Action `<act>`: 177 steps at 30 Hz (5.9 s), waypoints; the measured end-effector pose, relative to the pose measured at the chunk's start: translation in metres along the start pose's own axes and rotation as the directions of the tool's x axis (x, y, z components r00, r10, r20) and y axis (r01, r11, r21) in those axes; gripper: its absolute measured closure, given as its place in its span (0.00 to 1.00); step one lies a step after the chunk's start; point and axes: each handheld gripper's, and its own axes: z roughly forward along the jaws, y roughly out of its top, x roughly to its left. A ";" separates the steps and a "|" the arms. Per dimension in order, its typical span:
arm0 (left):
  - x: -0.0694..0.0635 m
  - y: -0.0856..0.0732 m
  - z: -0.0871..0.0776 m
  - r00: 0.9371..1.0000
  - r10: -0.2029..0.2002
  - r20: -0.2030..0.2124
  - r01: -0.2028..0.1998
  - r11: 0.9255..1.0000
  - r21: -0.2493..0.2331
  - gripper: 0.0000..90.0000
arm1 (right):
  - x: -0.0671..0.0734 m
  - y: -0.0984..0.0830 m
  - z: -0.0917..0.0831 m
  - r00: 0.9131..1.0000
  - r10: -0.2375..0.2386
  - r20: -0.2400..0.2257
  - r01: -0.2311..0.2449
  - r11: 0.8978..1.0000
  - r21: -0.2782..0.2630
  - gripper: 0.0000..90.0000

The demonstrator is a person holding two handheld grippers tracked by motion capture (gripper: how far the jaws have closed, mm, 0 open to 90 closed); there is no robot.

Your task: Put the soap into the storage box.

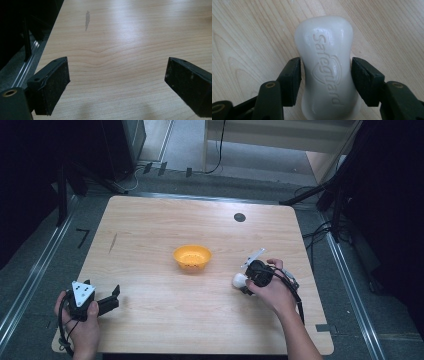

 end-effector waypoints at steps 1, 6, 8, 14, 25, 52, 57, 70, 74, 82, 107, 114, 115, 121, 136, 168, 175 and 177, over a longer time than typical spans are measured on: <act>0.000 0.000 0.000 1.000 0.000 0.001 0.000 1.000 0.000 0.07 | -0.001 -0.001 0.002 1.000 -0.004 -0.005 0.004 1.000 0.008 0.51; 0.000 0.000 0.000 1.000 -0.003 0.001 0.003 1.000 0.001 0.07 | -0.002 -0.002 0.002 1.000 -0.015 -0.013 0.015 1.000 -0.001 0.53; 0.000 0.000 0.000 1.000 -0.004 0.002 0.004 1.000 0.000 0.07 | -0.002 -0.002 0.002 1.000 -0.013 -0.010 0.013 1.000 0.003 0.53; 0.000 0.000 0.000 1.000 -0.009 0.004 0.009 1.000 -0.004 0.07 | 0.002 -0.001 0.003 0.999 -0.043 0.022 0.043 0.999 0.011 0.53; 0.000 0.000 0.000 1.000 -0.002 0.008 0.002 1.000 -0.001 0.08 | 0.003 0.000 0.003 0.999 -0.027 0.026 0.027 1.000 0.009 0.54; -0.001 0.000 0.000 1.000 0.003 0.017 -0.003 1.000 -0.002 0.08 | -0.010 -0.007 -0.008 0.999 -0.034 -0.033 0.033 0.999 -0.044 0.55; 0.000 0.000 0.001 1.000 0.000 0.020 0.000 1.000 0.003 0.08 | -0.011 -0.006 -0.011 0.999 -0.038 -0.025 0.037 0.999 -0.038 0.56; 0.001 0.000 0.001 0.999 -0.012 0.030 0.012 1.000 -0.008 0.08 | -0.006 0.019 -0.024 0.994 -0.106 -0.029 0.105 0.994 -0.034 0.56; 0.001 0.000 0.001 0.999 -0.011 0.032 0.011 1.000 -0.006 0.08 | -0.006 0.028 -0.027 0.991 -0.131 -0.037 0.130 0.991 -0.034 0.56; 0.002 0.000 0.001 0.999 -0.020 0.034 0.021 1.000 -0.011 0.08 | -0.002 0.043 -0.034 0.987 -0.151 -0.048 0.149 0.988 -0.046 0.56; 0.003 -0.001 -0.001 0.999 -0.031 0.040 0.032 0.999 -0.018 0.08 | -0.001 0.070 -0.042 0.962 -0.251 -0.104 0.249 0.968 -0.032 0.56; 0.003 0.000 0.000 0.999 -0.031 0.042 0.032 0.999 -0.014 0.08 | 0.000 0.080 -0.042 0.951 -0.286 -0.118 0.283 0.958 -0.037 0.56; 0.003 0.000 0.000 0.999 -0.030 0.042 0.030 0.999 -0.013 0.08 | 0.000 0.082 -0.042 0.952 -0.284 -0.118 0.282 0.959 -0.034 0.56; 0.004 -0.001 -0.001 0.999 -0.032 0.043 0.032 0.999 -0.018 0.08 | 0.001 0.093 -0.040 0.946 -0.301 -0.124 0.298 0.954 -0.038 0.56; 0.004 0.000 0.000 0.998 -0.037 0.044 0.037 0.999 -0.008 0.08 | 0.011 0.120 -0.038 0.934 -0.337 -0.118 0.334 0.942 -0.042 0.56; 0.005 0.000 0.001 0.998 -0.042 0.047 0.042 0.999 -0.001 0.08 | 0.034 0.190 -0.012 0.888 -0.450 -0.096 0.450 0.893 -0.025 0.56; 0.005 0.000 0.002 0.998 -0.046 0.045 0.046 0.999 -0.002 0.08 | 0.034 0.197 -0.006 0.879 -0.466 -0.096 0.467 0.884 -0.012 0.56; 0.005 0.000 0.002 0.998 -0.047 0.045 0.048 0.999 -0.002 0.08 | 0.034 0.198 -0.006 0.880 -0.465 -0.098 0.466 0.885 -0.012 0.56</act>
